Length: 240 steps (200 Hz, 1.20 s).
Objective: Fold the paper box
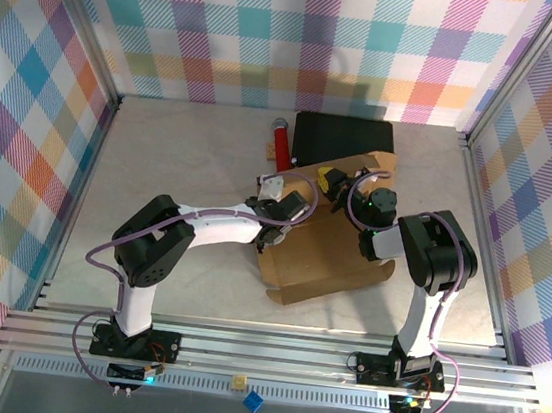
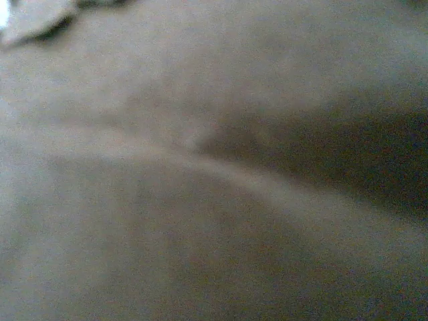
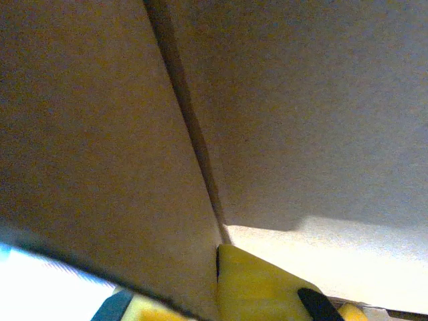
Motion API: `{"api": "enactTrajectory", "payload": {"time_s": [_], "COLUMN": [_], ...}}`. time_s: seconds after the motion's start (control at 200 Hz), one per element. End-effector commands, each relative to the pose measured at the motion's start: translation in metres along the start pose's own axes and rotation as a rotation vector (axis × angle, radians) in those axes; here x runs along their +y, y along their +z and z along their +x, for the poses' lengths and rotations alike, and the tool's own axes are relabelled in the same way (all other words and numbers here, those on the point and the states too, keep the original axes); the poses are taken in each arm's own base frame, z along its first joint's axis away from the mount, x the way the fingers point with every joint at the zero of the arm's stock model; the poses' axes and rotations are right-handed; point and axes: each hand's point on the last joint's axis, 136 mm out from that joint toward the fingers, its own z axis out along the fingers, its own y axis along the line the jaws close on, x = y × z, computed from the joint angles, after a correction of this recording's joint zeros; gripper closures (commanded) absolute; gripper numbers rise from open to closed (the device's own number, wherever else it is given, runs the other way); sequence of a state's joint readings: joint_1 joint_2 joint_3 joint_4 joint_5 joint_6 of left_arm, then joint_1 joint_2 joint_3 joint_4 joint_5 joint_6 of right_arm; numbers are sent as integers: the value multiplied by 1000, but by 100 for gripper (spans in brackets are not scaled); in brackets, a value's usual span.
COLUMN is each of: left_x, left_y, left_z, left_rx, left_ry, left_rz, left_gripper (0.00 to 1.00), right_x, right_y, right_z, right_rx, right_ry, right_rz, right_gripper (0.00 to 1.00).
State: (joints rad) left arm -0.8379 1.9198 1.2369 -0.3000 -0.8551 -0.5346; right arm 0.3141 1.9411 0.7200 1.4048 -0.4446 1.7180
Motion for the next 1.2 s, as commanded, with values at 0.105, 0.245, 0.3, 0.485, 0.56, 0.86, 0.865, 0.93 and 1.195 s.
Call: {"api": "enactTrajectory", "payload": {"time_s": [0.105,0.245,0.3,0.485,0.56,0.86,0.865,0.93,1.195], "left_x": [21,27,30,33,34,70,70,78,89], "left_y": [29,29,28,29,29,35,35,34,33], "left_z": [31,30,26,14,10,2,1,-9,-45], "left_rx": [99,95,89,125,156,322,322,317,312], "left_ry": [71,73,80,102,127,178,177,165,168], "left_rz": [-107,-139,-149,-67,-14,125,127,157,270], "left_gripper": [100,100,100,100,100,100,100,100,100], "right_x": [-3,9,11,25,44,86,86,88,107], "right_y": [4,8,6,-20,-36,-95,-96,-103,-93], "right_z": [11,10,9,7,8,1,1,-4,-15], "right_rx": [69,61,42,-58,-88,-132,-132,-132,-153], "right_ry": [53,56,64,10,-91,-331,-331,-323,-199], "right_rz": [31,34,55,228,317,631,636,671,716], "right_gripper": [100,97,80,34,23,19,19,22,36]}}
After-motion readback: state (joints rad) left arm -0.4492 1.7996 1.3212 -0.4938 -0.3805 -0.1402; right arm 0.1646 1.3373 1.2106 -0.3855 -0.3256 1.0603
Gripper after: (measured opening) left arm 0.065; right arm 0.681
